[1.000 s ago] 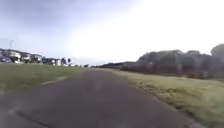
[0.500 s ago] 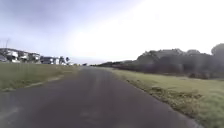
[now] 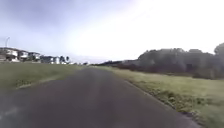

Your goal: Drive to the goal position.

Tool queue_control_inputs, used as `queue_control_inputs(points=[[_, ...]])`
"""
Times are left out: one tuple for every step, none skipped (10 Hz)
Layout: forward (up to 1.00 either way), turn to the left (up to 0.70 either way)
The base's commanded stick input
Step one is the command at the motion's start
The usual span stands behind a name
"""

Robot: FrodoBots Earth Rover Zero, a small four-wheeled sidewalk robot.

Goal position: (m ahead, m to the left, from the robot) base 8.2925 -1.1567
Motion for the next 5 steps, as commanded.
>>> queue_control_inputs(points=[[1.00,0.27],[1.00,0.27],[1.00,0.27],[1.00,0.27],[1.00,0.21]])
